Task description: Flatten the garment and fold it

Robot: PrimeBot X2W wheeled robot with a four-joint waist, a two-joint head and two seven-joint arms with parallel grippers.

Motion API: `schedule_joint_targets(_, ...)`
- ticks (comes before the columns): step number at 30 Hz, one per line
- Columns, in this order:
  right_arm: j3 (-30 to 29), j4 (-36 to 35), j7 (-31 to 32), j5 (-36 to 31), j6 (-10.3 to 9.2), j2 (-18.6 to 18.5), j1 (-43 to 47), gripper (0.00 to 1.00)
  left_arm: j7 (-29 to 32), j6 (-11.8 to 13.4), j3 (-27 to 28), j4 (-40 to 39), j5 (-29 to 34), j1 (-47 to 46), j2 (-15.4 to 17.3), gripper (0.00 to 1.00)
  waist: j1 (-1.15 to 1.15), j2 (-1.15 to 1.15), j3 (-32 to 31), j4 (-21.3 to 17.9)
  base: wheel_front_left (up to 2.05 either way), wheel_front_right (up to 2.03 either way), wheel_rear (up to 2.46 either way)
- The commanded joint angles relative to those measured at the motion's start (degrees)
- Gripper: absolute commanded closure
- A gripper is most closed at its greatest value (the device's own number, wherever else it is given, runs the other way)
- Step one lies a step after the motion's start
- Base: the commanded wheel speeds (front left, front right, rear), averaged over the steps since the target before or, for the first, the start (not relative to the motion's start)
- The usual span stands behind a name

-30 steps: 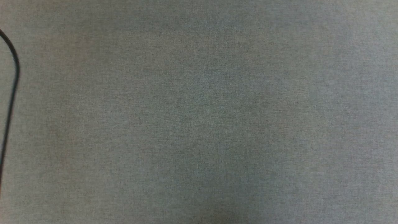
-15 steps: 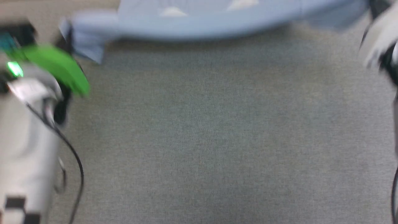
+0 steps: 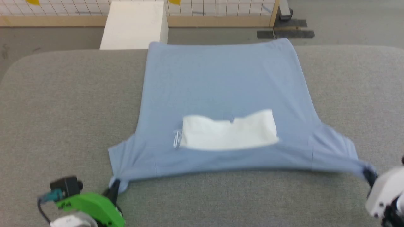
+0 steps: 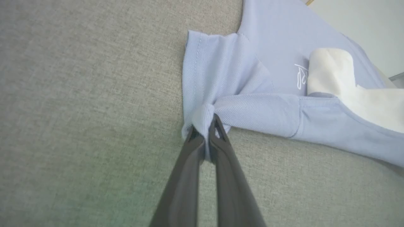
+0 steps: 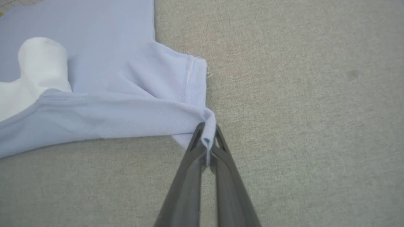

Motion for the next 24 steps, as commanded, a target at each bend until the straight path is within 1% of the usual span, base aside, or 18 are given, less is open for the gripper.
schedule_joint_targets(1,-0.7,-0.9,1.0,-0.2,-0.11,0.4,1.5,1.00,0.4,0.7,0.5,-0.6,-0.8,1.9,0.0,1.00,0.01,0.00,-1.1,0.5,0.00,0.00,0.00)
schedule_joint_targets(5,-4.0,-1.8,5.1,-1.1,-0.11,1.4,6.9,1.00,1.6,2.6,0.1,-1.7,-0.1,6.7,1.0,1.00,0.01,0.00,-1.8,1.1,0.00,0.00,0.00)
schedule_joint_targets(8,-5.0,0.6,6.7,1.7,-0.11,1.5,9.8,1.00,2.4,4.0,-0.2,-1.9,0.4,9.2,1.4,1.00,0.01,0.00,-2.4,1.5,0.00,0.00,0.00)
schedule_joint_targets(13,-4.5,6.7,4.8,3.3,-0.11,1.5,12.3,1.00,3.4,4.9,-0.4,-2.0,-0.1,11.7,1.4,1.00,0.01,0.00,-2.7,1.9,0.00,0.00,0.00)
schedule_joint_targets(17,-3.4,10.9,1.4,3.4,-0.11,1.5,12.2,1.00,3.8,4.2,-0.9,-2.4,-0.9,11.9,0.9,1.00,0.01,0.00,-2.6,2.2,0.00,0.00,0.00)
schedule_joint_targets(18,-3.1,11.2,0.1,3.5,-0.11,1.5,11.8,0.76,3.7,4.0,-0.9,-2.6,-1.1,11.8,0.7,1.00,0.01,0.00,-2.6,2.2,0.00,0.00,0.00)
schedule_joint_targets(19,-2.6,11.0,-1.1,3.7,-0.11,1.5,11.5,0.19,3.4,3.8,-0.8,-2.8,-1.3,11.7,0.5,1.00,0.01,0.00,-2.6,2.2,0.00,0.00,0.00)
schedule_joint_targets(20,-2.4,10.9,-1.9,3.9,-0.11,1.5,11.2,0.00,3.1,3.5,-0.8,-3.1,-1.5,11.6,0.4,1.00,0.01,0.00,-2.6,2.2,0.00,0.00,0.00)
schedule_joint_targets(22,-1.8,9.3,-4.0,3.9,-0.11,1.5,10.5,0.00,2.8,3.0,-0.8,-3.8,-1.8,11.5,0.3,1.00,0.01,0.00,-2.6,2.2,0.00,0.00,0.00)
schedule_joint_targets(24,-1.0,6.2,-7.6,3.9,-0.11,1.5,9.2,0.00,2.5,2.8,-0.8,-4.5,-1.6,11.3,0.4,1.00,0.01,0.00,-2.6,2.3,0.00,0.00,0.00)
